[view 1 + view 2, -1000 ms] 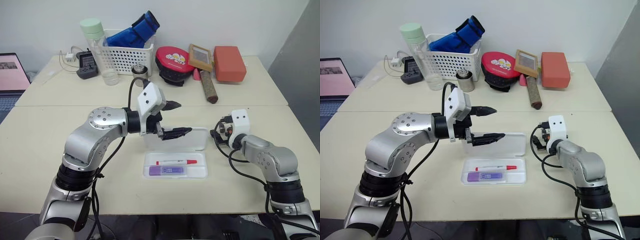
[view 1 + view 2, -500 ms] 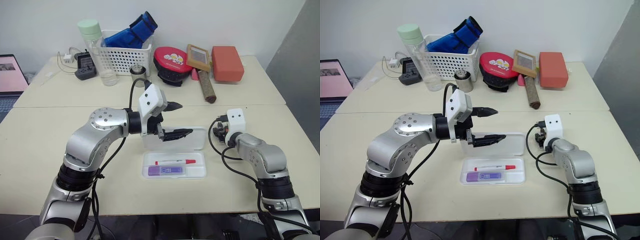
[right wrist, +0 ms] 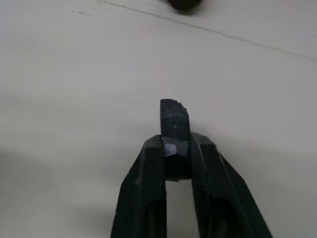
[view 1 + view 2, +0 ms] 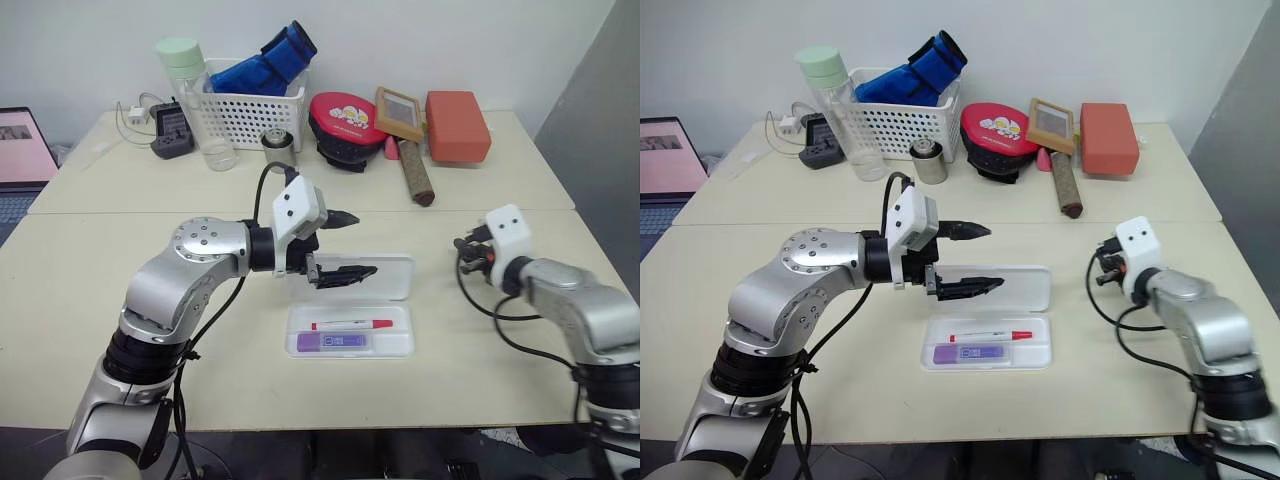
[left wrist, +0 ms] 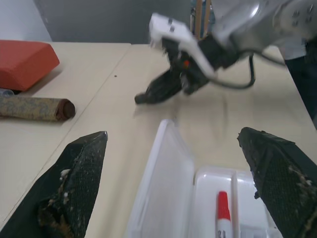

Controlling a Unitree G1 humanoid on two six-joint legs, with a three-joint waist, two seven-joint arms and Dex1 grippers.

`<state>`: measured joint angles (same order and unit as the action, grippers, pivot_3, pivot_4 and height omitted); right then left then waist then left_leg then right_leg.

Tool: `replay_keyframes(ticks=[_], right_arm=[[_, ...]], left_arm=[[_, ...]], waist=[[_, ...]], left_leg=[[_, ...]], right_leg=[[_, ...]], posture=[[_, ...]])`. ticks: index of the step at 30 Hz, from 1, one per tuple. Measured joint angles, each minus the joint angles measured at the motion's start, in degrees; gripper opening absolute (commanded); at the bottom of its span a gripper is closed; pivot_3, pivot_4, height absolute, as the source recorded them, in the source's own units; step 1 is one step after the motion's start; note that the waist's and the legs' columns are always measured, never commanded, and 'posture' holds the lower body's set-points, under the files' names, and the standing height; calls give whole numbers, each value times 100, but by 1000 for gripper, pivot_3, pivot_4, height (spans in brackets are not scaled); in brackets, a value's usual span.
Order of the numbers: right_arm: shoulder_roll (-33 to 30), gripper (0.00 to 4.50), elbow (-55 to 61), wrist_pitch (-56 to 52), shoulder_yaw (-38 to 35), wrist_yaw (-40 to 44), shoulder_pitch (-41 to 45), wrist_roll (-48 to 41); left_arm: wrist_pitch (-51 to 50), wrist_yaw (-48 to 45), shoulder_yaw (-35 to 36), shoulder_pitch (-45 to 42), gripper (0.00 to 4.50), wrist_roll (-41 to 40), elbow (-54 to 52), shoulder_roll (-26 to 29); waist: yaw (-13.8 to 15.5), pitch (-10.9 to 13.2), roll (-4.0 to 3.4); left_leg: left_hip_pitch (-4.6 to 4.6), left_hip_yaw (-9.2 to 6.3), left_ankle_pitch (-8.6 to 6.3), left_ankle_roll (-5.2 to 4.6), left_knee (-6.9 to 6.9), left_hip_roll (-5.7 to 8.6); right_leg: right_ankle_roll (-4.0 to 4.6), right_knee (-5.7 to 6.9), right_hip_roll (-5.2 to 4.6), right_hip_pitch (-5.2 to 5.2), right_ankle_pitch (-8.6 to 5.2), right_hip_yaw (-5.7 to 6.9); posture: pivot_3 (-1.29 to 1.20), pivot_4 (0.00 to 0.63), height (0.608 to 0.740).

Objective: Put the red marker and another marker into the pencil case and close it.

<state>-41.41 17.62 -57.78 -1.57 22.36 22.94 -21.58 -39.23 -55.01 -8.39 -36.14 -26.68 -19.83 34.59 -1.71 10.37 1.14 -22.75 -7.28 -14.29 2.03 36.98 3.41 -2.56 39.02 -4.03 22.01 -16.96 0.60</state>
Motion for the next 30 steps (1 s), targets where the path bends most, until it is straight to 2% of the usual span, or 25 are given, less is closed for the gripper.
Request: replay_keyframes(ticks=[4,6,9,11,15,20,24,29,30], right_arm=[[-902,323,502,454,-189,1494,-418,-462],[-1439,323,1030,1021,-341,2678,-1073,-808],[-1691,323,1667,1478,-358,3799,-1514,-1297],[-1681,323,1762,1686,-268,3987,-1465,-1333],[-1519,323,1657,1985,525,4039,-1160,-915],[-1204,323,968,2191,1432,3971,-632,-190],[-994,323,463,2348,1733,3961,-472,216],[-979,323,423,2385,1874,4121,-384,356],[-975,673,422,2385,1875,4134,-383,381]], left_arm=[[153,-434,-13,89,4500,-47,-14,262],[267,-896,4,287,4500,-186,-79,662],[365,-1347,64,451,4500,-254,-91,1020],[480,-1533,65,469,4500,-255,-115,1141],[507,-1864,113,697,4500,-291,-270,1442],[507,-1923,133,732,4500,-354,-321,1465],[490,-1888,142,748,4500,-363,-405,1476],[483,-1822,144,844,4500,-364,-460,1509],[479,-1814,148,844,4500,-364,-461,1520]], waist=[[-19,0,-1],[-6,1,-2],[-19,2,0],[-14,3,2],[-5,5,6],[6,7,8],[6,7,8],[4,7,8],[6,7,8]], left_leg=[[5,1,-1,-1,-2,-10],[3,-5,-1,-2,-3,-13],[5,-3,-4,-7,5,-15],[20,-1,-4,-6,7,-11],[36,-2,-4,-6,3,-11],[29,-5,-4,-5,3,-7],[22,-10,-3,-5,1,-7],[21,-10,-3,-5,2,-8],[21,-11,-3,-5,2,-8]], right_leg=[[0,4,6,-2,0,1],[1,-2,8,-4,-2,6],[-1,-2,10,-10,0,4],[-6,-6,5,-28,2,2],[-7,-9,5,-40,0,0],[-5,-8,2,-34,1,1],[-5,-7,1,-26,1,1],[-5,-5,1,-25,1,1],[-5,-5,1,-26,1,1]], posture=[[0,150,740],[0,150,740],[0,150,740],[0,150,740],[0,150,740],[0,150,740],[0,150,740],[0,150,740],[0,150,740]])
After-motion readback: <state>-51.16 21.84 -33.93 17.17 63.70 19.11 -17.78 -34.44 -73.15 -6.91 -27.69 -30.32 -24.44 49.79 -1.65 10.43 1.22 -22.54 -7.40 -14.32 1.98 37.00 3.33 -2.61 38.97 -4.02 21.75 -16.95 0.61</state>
